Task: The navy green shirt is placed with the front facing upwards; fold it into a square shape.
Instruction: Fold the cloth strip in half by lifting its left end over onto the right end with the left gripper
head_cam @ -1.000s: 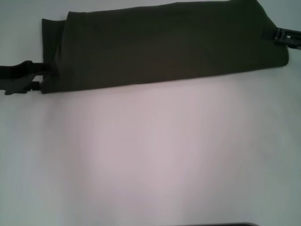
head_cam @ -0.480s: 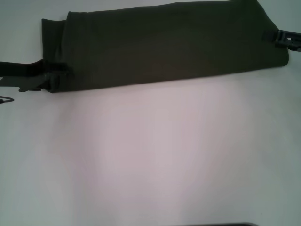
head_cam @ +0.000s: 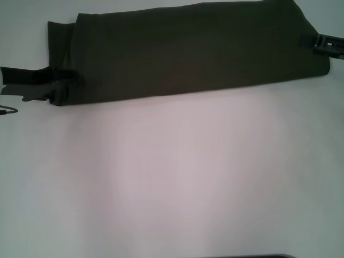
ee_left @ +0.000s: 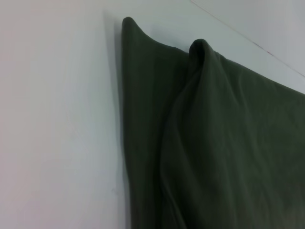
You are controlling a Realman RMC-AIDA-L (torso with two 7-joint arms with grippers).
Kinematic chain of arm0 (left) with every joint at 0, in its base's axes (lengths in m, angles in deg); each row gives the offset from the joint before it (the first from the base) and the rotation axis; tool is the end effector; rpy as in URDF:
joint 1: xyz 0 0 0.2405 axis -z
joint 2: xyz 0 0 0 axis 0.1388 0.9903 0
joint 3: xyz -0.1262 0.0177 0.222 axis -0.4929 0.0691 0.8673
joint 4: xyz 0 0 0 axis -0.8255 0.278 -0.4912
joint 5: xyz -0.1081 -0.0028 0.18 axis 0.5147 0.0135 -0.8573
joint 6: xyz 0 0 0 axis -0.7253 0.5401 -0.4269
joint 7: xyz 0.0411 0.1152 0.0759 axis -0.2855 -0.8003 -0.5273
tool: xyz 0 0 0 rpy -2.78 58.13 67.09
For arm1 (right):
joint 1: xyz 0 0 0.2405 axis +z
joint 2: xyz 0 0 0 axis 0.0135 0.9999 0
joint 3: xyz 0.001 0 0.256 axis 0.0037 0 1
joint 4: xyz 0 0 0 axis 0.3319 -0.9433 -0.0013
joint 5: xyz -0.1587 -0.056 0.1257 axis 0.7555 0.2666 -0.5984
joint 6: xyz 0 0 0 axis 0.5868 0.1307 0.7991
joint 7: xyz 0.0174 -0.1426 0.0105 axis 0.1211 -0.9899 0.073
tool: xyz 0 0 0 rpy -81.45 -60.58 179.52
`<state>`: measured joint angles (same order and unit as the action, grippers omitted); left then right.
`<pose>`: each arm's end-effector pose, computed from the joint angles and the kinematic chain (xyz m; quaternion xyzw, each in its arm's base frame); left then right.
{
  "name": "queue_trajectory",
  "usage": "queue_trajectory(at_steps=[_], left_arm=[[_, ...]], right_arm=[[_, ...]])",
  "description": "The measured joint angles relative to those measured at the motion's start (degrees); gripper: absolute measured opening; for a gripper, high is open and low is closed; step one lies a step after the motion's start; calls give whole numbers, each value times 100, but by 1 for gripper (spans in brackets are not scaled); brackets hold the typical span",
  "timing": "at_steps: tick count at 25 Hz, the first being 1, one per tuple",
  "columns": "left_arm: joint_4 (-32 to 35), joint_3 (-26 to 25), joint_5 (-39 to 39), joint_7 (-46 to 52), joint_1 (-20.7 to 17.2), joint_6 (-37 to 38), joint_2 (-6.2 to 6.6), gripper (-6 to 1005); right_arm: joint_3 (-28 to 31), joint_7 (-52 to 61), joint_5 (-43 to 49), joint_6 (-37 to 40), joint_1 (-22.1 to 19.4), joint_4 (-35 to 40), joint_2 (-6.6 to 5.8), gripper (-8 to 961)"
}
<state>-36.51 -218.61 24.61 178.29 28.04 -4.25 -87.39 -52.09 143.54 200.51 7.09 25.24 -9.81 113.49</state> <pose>-0.3014 0.3813 0.0147 -0.6996 -0.6752 -0.1004 0.2112 0.3216 0.3325 0.0792 -0.7691 0.5385 0.2818 0.1978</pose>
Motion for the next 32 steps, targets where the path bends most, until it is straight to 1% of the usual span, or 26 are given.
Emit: queue_trajectory(at_steps=[3, 7, 10, 15, 21, 26, 28, 30, 32], left_arm=[[10, 59, -6, 18, 23, -20, 7, 761], [-47, 341, -121, 206, 104, 151, 68, 755], [-96, 407, -154, 245, 170, 352, 103, 751], [-138, 383, -231, 301, 184, 404, 120, 579], [-154, 400, -256, 321, 179, 407, 115, 335], [-154, 460, -289, 338, 219, 399, 105, 107], [-156, 463, -290, 339, 225, 398, 105, 89], [-161, 463, -291, 340, 233, 412, 105, 71], [-164, 460, -288, 341, 255, 471, 108, 52]], right_arm=[[2, 0, -5, 0, 22, -36, -8, 906], [48, 0, -12, 7, 41, -50, -20, 901], [87, 0, -32, 22, 45, -50, -23, 897], [100, 0, -47, 19, 47, -58, -34, 891], [107, 4, -47, 12, 50, -65, -34, 884], [100, 45, -18, 24, 60, -68, -42, 878], [57, 103, 41, 22, 62, -82, -73, 875], [29, 222, 237, 22, 85, -94, -138, 873], [22, 428, 600, 30, 144, -61, -239, 870]])
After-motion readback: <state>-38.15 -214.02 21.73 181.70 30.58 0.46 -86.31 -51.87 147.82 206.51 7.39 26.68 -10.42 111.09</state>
